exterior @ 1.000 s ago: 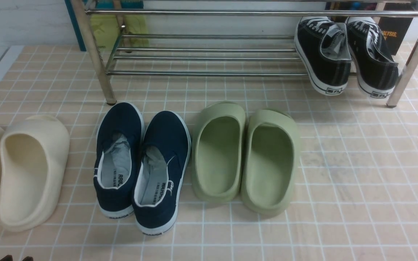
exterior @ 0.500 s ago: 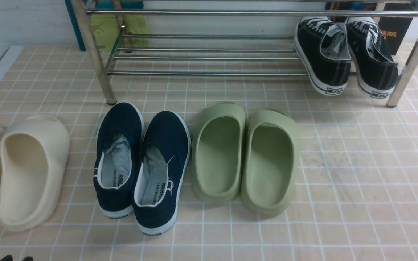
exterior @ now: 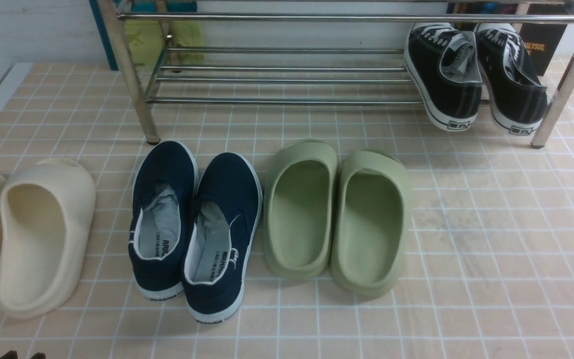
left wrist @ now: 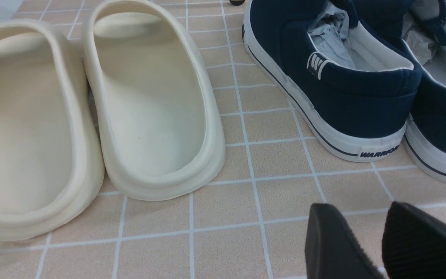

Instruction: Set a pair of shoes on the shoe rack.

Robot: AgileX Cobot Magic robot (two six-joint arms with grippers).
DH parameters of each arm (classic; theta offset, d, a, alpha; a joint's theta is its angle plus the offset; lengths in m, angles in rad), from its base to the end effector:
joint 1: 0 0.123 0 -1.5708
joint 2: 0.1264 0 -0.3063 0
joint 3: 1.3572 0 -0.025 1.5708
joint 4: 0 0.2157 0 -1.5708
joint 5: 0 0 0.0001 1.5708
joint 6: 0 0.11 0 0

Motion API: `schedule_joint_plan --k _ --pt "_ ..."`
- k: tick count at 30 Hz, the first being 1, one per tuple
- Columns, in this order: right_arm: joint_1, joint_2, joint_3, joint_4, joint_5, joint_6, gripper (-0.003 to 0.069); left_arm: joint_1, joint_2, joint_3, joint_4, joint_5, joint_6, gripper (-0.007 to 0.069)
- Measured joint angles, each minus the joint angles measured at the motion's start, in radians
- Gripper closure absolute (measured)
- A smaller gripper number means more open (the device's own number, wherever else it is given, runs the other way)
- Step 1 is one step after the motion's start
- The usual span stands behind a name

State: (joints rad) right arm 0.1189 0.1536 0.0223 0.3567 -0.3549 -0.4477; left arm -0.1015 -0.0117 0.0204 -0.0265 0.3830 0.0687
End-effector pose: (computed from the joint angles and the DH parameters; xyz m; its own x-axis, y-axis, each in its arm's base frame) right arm 0.0300 -0.0098 0.2399 0.2400 -0.0826 -0.9673 0.0260 0.9966 -0.0787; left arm 0.0135 -0.0025 0.1668 -0.2930 0.0742 -0.9532 0.1238 0.9915 0.0391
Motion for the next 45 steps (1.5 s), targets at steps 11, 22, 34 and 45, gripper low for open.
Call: schedule_joint_plan --k 11,22,34,45 --pt "0.000 0.003 0.001 0.000 0.057 0.000 0.0669 0.000 0.000 0.000 0.000 0.000 0.000 0.0385" --pt "-0.053 -0.157 0.001 -0.283 0.136 -0.007 0.0663 0.000 0.000 0.000 0.000 0.000 0.000 0.0385" --pt "-0.135 -0.164 0.001 -0.290 0.675 0.348 0.0678 0.000 0.000 0.000 0.000 0.000 0.000 0.0385" --pt "-0.135 -0.164 -0.007 -0.292 0.729 0.524 0.0678 0.000 0.000 0.000 0.000 0.001 0.000 0.0385"
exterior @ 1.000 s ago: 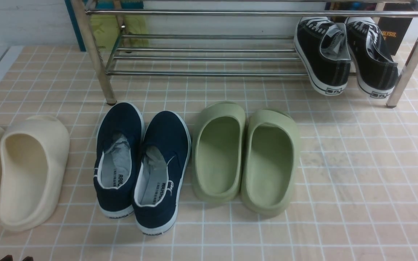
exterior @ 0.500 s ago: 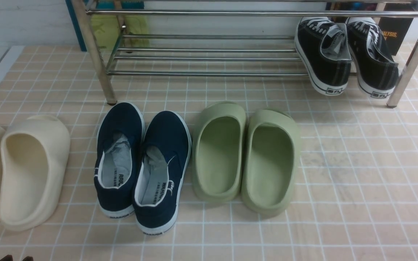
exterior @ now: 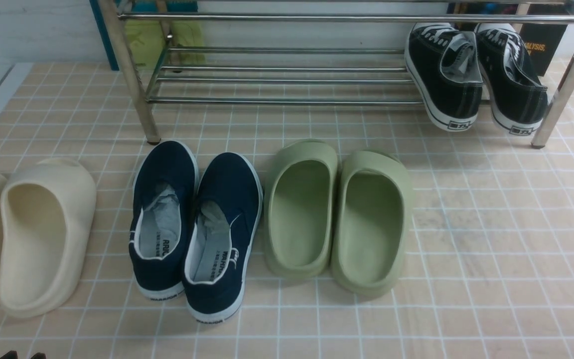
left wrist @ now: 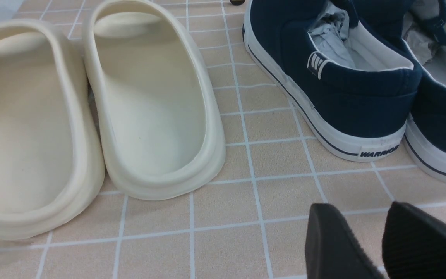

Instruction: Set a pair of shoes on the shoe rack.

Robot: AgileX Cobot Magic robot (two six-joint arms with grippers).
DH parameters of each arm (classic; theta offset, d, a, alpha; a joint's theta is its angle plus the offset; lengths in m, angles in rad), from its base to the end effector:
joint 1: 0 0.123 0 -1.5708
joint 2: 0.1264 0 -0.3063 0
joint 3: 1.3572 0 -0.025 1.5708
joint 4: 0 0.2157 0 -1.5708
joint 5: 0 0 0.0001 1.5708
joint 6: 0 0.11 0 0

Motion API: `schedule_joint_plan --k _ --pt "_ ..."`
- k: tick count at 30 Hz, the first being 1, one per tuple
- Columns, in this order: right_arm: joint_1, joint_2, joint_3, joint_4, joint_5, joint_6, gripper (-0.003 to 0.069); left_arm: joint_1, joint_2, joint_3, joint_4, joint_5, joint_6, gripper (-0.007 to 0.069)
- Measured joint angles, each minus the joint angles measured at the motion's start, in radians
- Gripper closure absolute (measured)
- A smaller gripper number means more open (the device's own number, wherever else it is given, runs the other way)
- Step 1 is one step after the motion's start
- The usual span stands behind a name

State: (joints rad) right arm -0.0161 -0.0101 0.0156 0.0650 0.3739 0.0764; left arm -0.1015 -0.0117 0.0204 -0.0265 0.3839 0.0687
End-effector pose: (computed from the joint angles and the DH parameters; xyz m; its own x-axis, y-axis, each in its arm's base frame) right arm 0.0141 0.0024 0.1694 -0.2856 0.1411 -0.9479 0.0327 0.9900 0.1375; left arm 0.0135 -0.0025 0.1667 -0.2938 0.0743 -0.9530 0.1238 0.9915 0.0391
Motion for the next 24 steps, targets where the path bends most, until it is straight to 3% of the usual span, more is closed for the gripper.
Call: schedule_joint_plan --k 24 --pt "-0.001 0.000 -0.001 0.003 0.006 0.018 0.0664 0.000 0.000 0.000 0.000 0.000 0.000 0.0385"
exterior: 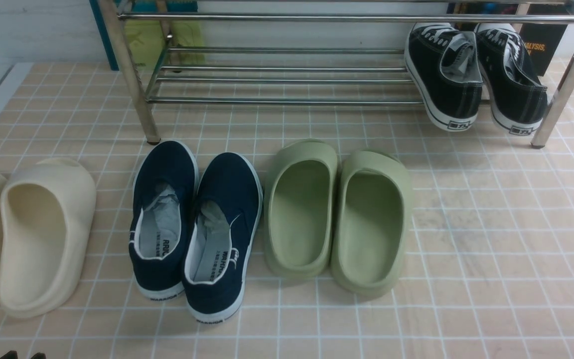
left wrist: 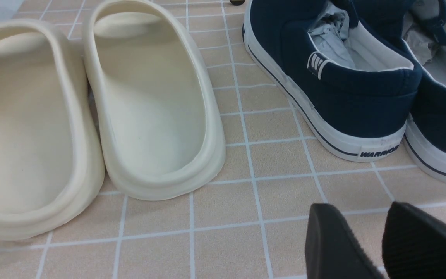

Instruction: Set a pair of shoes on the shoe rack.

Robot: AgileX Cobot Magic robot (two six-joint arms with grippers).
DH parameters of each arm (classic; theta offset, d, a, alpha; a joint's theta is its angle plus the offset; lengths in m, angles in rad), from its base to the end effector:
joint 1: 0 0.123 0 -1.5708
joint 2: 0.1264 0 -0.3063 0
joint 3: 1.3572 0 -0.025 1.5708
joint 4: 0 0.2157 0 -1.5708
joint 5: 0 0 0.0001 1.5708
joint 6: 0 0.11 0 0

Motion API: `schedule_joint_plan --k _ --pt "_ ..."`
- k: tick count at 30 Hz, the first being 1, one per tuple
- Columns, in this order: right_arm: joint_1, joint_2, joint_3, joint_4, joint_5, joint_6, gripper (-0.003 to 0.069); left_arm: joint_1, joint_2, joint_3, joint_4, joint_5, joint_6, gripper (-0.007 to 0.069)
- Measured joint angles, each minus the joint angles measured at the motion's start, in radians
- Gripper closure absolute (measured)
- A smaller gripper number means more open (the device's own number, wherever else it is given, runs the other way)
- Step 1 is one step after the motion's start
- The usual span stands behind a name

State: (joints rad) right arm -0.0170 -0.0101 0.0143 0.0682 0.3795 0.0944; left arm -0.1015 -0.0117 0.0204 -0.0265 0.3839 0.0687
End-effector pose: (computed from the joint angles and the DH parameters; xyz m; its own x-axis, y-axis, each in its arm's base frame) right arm 0.0139 0.0025 0.1692 -0.2889 0.1620 -0.9436 0.0387 0.9868 0.1575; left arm 0.0135 -0.0025 0.1667 -0.2938 0.0743 -0.9530 0.1238 0.9915 0.0391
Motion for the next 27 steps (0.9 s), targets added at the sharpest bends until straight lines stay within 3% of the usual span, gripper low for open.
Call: schedule_joint_plan --k 27 --pt "0.000 0.000 0.000 0.000 0.000 0.000 0.0648 0.000 0.000 0.000 0.000 0.000 0.000 0.0385"
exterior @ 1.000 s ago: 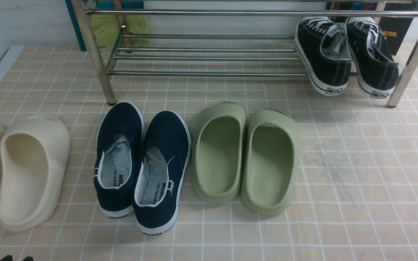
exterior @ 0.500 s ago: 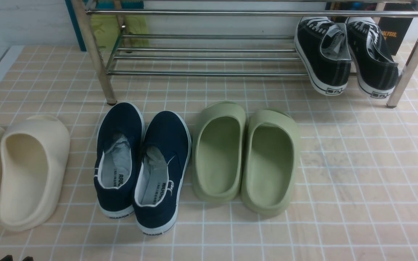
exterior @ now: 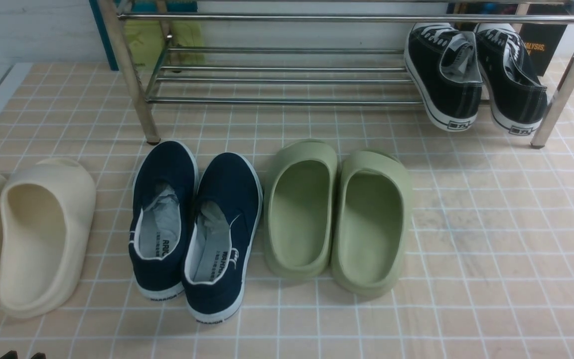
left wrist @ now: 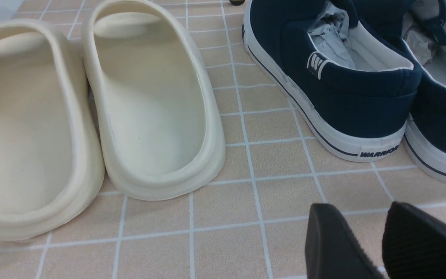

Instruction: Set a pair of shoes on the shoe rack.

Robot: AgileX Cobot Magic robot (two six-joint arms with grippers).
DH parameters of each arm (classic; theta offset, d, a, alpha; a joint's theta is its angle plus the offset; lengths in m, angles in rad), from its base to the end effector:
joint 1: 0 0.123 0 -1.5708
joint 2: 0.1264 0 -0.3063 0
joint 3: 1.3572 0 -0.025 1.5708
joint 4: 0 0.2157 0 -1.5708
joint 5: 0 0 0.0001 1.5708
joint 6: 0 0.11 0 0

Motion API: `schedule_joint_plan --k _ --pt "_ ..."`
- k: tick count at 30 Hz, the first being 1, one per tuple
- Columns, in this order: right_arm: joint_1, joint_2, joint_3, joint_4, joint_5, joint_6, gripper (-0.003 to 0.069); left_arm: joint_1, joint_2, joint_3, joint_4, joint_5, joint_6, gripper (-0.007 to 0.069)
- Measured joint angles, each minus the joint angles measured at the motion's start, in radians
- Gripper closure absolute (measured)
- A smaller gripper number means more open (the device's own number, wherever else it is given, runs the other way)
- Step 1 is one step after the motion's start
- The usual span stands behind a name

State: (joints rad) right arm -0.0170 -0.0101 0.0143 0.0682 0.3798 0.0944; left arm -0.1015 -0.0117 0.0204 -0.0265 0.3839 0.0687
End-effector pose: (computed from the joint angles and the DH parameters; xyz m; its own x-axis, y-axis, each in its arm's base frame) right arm 0.0139 0.0025 0.1692 -0.2892 0.1620 -0.9435 0.0387 0.9868 0.1575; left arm 0.0135 -0.0025 0.1667 -0.2938 0.0743 -0.9530 0.1238 0.9915 0.0391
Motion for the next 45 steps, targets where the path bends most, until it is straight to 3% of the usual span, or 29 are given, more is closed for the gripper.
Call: schedule_joint_plan --k 45 --pt "0.000 0.000 0.000 0.000 0.000 0.000 0.0589 0.000 0.000 0.000 0.000 0.000 0.000 0.0385"
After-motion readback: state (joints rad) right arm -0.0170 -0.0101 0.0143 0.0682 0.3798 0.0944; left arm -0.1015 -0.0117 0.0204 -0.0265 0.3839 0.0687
